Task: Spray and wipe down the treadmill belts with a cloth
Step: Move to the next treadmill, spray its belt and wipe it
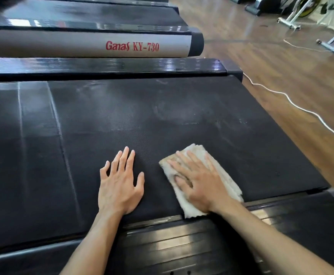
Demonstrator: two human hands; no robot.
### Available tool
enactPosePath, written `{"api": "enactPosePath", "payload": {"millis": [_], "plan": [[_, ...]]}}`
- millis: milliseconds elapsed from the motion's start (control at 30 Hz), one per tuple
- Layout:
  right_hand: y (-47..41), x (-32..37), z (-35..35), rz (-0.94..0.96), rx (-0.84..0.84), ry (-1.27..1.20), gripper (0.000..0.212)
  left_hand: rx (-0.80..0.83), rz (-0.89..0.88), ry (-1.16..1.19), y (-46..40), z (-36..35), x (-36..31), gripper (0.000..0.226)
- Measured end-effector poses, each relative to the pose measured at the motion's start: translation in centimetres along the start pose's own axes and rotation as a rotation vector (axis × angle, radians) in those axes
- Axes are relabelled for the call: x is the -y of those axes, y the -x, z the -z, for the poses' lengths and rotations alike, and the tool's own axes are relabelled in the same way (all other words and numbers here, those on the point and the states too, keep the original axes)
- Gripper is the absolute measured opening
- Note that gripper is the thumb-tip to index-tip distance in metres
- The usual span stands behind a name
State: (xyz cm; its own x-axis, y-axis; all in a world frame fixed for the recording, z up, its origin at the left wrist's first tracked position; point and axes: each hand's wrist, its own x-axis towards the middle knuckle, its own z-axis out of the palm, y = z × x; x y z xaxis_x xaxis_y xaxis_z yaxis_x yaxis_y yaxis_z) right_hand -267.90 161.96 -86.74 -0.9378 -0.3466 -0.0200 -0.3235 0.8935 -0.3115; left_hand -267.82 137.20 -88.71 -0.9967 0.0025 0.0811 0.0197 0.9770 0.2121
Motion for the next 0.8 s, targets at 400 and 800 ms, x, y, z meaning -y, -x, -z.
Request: {"api": "enactPosePath", "payload": {"millis": [400, 800], "plan": [[-11.4, 1.7, -0.1, -0.075, -0.024, 0.063, 0.056, 0.021, 0.0, -0.014, -0.1, 0.0, 0.1, 0.079], [-8.9, -4.1, 2.4, -0.179, 0.006, 0.112, 0.057, 0.005, -0.004, -0.02, 0.0, -0.1, 0.1, 0.078]]}}
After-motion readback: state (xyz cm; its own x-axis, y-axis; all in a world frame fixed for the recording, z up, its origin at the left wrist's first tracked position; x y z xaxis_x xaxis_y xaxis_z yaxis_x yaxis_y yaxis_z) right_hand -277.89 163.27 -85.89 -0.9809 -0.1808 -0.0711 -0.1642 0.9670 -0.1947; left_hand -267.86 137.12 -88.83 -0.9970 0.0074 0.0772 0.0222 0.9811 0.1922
